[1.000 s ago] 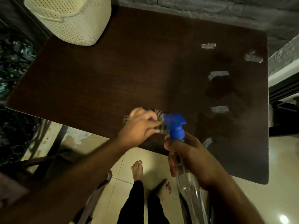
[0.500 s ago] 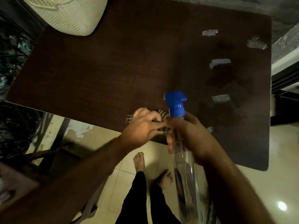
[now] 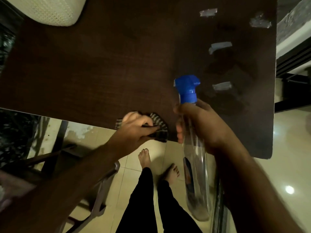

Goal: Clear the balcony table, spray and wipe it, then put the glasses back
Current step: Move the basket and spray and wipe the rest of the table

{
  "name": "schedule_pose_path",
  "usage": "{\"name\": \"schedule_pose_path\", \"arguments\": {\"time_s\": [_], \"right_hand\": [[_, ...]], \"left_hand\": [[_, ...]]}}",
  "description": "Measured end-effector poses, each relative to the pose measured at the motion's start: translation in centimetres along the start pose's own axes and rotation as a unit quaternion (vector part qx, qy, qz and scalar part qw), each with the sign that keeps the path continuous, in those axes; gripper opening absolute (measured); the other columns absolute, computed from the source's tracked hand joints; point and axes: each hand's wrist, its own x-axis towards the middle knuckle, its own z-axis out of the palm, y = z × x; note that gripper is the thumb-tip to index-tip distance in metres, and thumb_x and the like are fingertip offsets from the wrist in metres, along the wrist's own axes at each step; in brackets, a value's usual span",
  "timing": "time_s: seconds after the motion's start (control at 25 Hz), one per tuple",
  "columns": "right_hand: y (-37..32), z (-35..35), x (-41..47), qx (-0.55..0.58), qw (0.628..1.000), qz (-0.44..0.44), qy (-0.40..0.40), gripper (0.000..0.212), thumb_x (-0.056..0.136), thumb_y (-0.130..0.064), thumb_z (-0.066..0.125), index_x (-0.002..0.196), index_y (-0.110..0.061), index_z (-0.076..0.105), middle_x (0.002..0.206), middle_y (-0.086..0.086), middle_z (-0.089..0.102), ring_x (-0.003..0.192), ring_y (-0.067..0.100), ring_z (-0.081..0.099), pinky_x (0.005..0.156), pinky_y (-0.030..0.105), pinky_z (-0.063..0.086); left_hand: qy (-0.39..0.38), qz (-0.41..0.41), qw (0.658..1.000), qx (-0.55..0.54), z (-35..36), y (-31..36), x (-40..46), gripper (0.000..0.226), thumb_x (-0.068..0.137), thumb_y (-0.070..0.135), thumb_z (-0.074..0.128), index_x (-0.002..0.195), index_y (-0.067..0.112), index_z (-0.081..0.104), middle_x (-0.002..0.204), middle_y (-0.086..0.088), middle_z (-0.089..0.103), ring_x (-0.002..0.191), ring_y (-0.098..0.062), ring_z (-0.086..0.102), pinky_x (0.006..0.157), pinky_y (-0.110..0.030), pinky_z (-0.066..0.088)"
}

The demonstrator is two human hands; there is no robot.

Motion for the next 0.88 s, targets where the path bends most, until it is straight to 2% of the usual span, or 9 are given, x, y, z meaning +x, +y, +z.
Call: {"name": "schedule_pose_path", "arguments": {"time_s": [0.08,0.2,0.28,0.4,0.48,0.68,0.72,0.88], "right_hand": [[0.2,-0.6,-0.1,0.005,1.0,0.006,0.0,0.026,0.089,-0.018,0.06,0.113,-0.016,0.051,0.065,0.009,0.057,0.052,0.021,0.054,0.052,0.033,0.049],[0.3,-1.3,0.2,0.016,1.0,0.008,0.011,0.026,0.088,-0.019,0.062,0.112,-0.017,0.052,0.065,0.009,0.057,0.054,0.021,0.055,0.056,0.035,0.049],[-0.1,-1.4,0.6,0.02,1.0,0.006,0.009,0.024,0.089,-0.02,0.061,0.112,-0.018,0.052,0.065,0.007,0.057,0.055,0.021,0.055,0.057,0.035,0.049],[-1.1,-1.2,0.9,0.024,1.0,0.0,-0.003,0.02,0.09,-0.02,0.06,0.109,-0.019,0.052,0.066,0.005,0.057,0.055,0.019,0.055,0.057,0.035,0.049],[-1.1,-1.3,1.0,0.045,0.999,0.0,-0.017,0.021,0.089,-0.019,0.062,0.108,-0.018,0.052,0.065,0.006,0.056,0.054,0.018,0.054,0.055,0.033,0.048],[0.5,-2.1,1.3,0.059,0.998,0.006,-0.008,0.035,0.077,-0.029,0.067,0.107,-0.017,0.054,0.066,0.009,0.056,0.054,0.019,0.055,0.056,0.034,0.049],[0.6,-2.3,1.5,0.054,0.998,0.007,-0.005,0.034,0.078,-0.029,0.066,0.107,-0.017,0.054,0.065,0.008,0.057,0.054,0.019,0.055,0.056,0.035,0.049],[-0.1,-2.2,2.6,0.072,0.997,0.01,0.002,0.017,0.089,-0.019,0.062,0.103,-0.014,0.054,0.063,0.005,0.053,0.052,0.016,0.053,0.054,0.032,0.047]], "left_hand": [[0.035,0.001,0.999,0.02,-1.4,-3.5,-1.1,0.035,0.086,0.039,0.051,0.11,0.022,0.07,0.105,-0.001,0.06,0.097,-0.025,0.05,0.092,-0.041,0.032],[0.107,-0.153,0.981,0.049,-4.1,-9.9,4.9,0.04,0.086,0.044,0.051,0.105,0.016,0.071,0.101,-0.007,0.061,0.09,-0.035,0.056,0.085,-0.043,0.036],[0.131,-0.181,0.974,0.044,-3.8,-8.8,8.1,0.04,0.085,0.045,0.051,0.106,0.017,0.072,0.102,-0.006,0.061,0.091,-0.034,0.056,0.084,-0.043,0.038],[0.055,-0.078,0.995,0.008,0.1,-1.3,4.8,0.031,0.087,0.037,0.053,0.112,0.023,0.067,0.105,-0.001,0.059,0.095,-0.026,0.052,0.085,-0.04,0.036],[0.028,-0.036,0.999,-0.006,0.8,0.9,0.8,0.025,0.087,0.036,0.056,0.109,0.026,0.064,0.105,0.004,0.056,0.093,-0.023,0.051,0.083,-0.034,0.032],[0.015,0.032,0.999,0.03,-0.9,-2.9,-0.8,0.035,0.095,0.047,0.042,0.105,0.026,0.068,0.103,0.004,0.057,0.096,-0.023,0.051,0.088,-0.038,0.035],[0.011,0.038,0.999,0.026,-1.2,-3.1,-0.3,0.038,0.096,0.049,0.039,0.106,0.027,0.068,0.103,0.005,0.056,0.097,-0.023,0.051,0.089,-0.037,0.034],[0.037,0.001,0.999,0.027,-1.3,-3.9,5.6,0.034,0.085,0.044,0.052,0.108,0.027,0.07,0.101,0.003,0.058,0.092,-0.02,0.051,0.088,-0.035,0.031]]}}
